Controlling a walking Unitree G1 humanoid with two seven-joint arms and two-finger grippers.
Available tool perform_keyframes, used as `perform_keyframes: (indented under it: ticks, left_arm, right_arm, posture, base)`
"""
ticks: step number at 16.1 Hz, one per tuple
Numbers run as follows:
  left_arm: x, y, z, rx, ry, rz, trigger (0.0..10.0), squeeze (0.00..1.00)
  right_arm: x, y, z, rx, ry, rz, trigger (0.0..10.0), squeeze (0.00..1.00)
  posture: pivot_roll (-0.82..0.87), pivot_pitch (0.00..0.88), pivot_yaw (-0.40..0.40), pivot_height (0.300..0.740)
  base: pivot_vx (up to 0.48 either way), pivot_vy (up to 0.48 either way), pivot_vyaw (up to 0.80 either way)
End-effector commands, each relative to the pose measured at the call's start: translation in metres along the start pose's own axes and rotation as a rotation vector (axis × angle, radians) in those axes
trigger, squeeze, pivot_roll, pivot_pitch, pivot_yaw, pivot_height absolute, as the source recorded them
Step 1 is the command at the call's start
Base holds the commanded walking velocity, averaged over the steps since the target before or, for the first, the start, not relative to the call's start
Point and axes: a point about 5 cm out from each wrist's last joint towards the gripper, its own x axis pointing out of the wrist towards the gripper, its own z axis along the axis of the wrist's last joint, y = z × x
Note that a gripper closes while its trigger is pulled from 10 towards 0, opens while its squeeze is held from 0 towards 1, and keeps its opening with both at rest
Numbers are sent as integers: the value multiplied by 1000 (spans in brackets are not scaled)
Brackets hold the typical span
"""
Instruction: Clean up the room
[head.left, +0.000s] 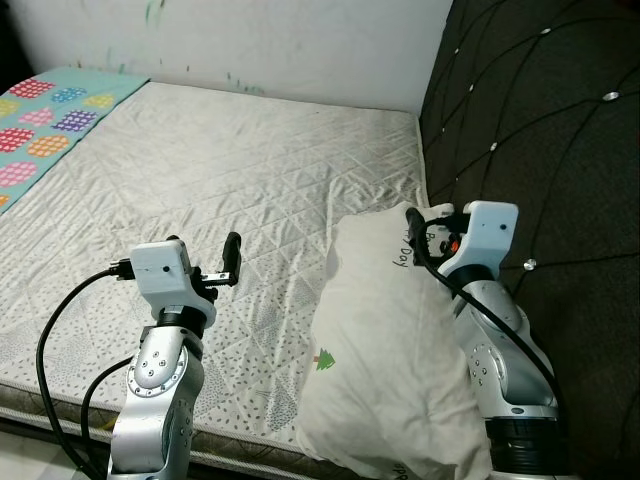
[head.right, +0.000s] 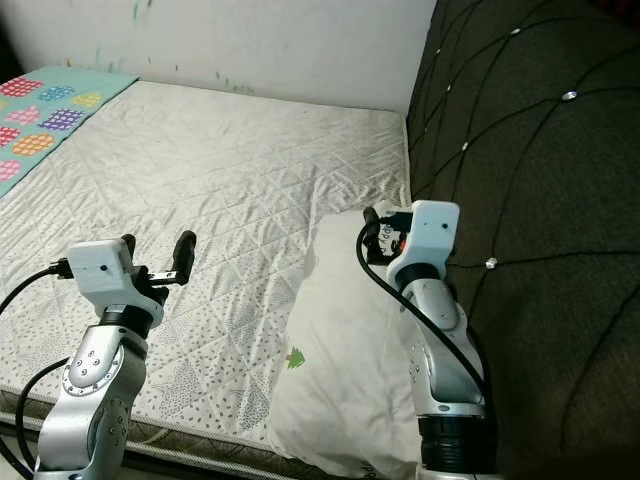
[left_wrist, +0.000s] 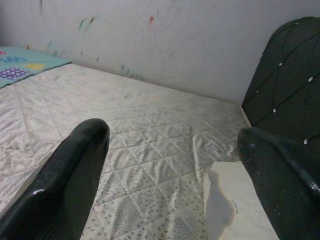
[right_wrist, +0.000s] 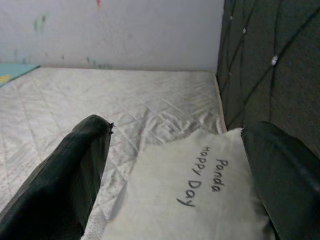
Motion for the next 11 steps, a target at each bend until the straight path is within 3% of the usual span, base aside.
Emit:
perform_keyframes:
  ticks: [1, 4, 7, 11]
  left_arm:
    - [-1, 0, -3, -8, 18, 2, 10000, 0]
    - [-1, 0, -3, -11, 17, -3, 10000, 0]
    - [1, -1, -2, -15, 12, -8, 10000, 0]
    - [1, 0, -2, -16, 10, -8, 10000, 0]
  right_arm:
    - [-2, -5, -7, -9, 41, -29, 10000, 0]
    - [-1, -1, -7, -32, 49, -6, 10000, 0]
    - [-1, 8, -5, 13, 35, 49, 10000, 0]
    - [0, 8, -5, 28, 32, 58, 10000, 0]
  posture:
    - [28, 28, -29, 740]
    - [26, 25, -29, 740]
    - [27, 17, -32, 740]
    - [29, 11, -36, 740]
  base:
    - [0, 0, 0]
    - [0, 0, 0]
    - [0, 0, 0]
    - [0, 62, -553]
